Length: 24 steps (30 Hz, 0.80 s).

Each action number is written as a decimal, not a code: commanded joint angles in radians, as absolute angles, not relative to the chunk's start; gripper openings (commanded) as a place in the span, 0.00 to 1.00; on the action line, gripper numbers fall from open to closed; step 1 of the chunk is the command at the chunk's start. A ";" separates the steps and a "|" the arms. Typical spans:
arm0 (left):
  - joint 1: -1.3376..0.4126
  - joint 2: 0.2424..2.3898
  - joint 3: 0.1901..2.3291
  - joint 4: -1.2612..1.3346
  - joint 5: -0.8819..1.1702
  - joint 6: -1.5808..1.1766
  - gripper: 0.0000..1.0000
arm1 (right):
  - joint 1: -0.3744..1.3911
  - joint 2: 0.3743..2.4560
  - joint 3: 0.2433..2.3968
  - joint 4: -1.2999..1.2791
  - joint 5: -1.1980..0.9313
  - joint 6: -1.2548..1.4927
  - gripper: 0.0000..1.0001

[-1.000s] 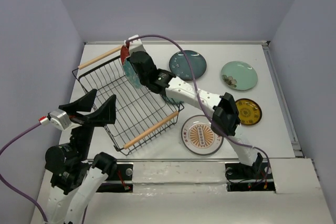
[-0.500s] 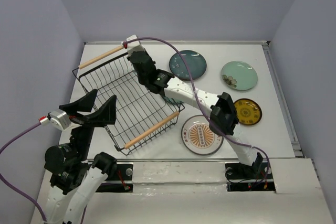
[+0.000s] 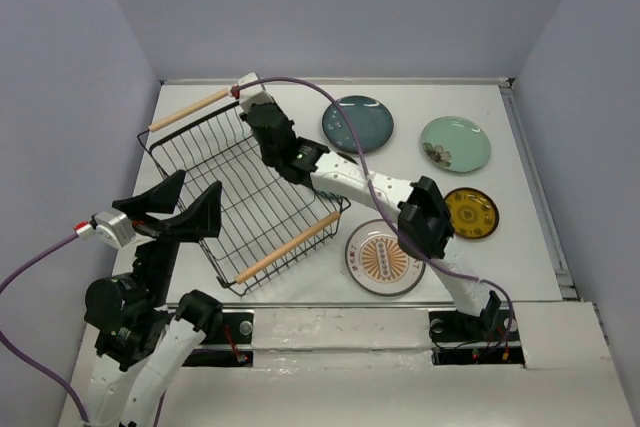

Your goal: Load the plates into the dish rack

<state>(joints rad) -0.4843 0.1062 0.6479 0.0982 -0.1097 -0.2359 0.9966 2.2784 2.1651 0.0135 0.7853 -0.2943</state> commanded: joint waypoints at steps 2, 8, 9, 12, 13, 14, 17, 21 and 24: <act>-0.489 0.097 0.681 0.138 -0.120 -0.219 0.99 | 1.026 2.218 2.128 0.285 0.782 -0.328 0.07; -0.491 0.098 0.680 0.138 -0.120 -0.218 0.99 | 1.035 2.215 2.088 0.322 0.770 -0.357 0.07; -0.491 0.098 0.680 0.138 -0.118 -0.219 0.99 | 1.035 2.215 2.085 0.324 0.766 -0.360 0.07; -0.492 0.100 0.680 0.138 -0.121 -0.218 0.99 | 1.035 2.211 2.060 0.339 0.761 -0.367 0.07; -0.492 0.101 0.680 0.138 -0.121 -0.219 0.99 | 1.035 2.207 2.053 0.351 0.761 -0.368 0.07; -0.492 0.100 0.680 0.138 -0.123 -0.219 0.99 | 1.035 2.200 2.042 0.357 0.753 -0.373 0.07; -0.494 0.104 0.680 0.138 -0.120 -0.219 0.99 | 1.035 2.207 2.062 0.359 0.745 -0.399 0.07; -0.494 0.109 0.680 0.138 -0.120 -0.218 0.99 | 1.035 2.256 2.109 0.359 0.753 -0.434 0.07; -0.494 0.112 0.680 0.138 -0.120 -0.218 0.99 | 1.035 2.293 2.131 0.365 0.749 -0.445 0.07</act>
<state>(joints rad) -0.4900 0.1062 0.6479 0.0978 -0.1097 -0.2340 1.0290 2.2955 2.0315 0.1448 0.7395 -0.3927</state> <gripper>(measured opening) 0.990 0.133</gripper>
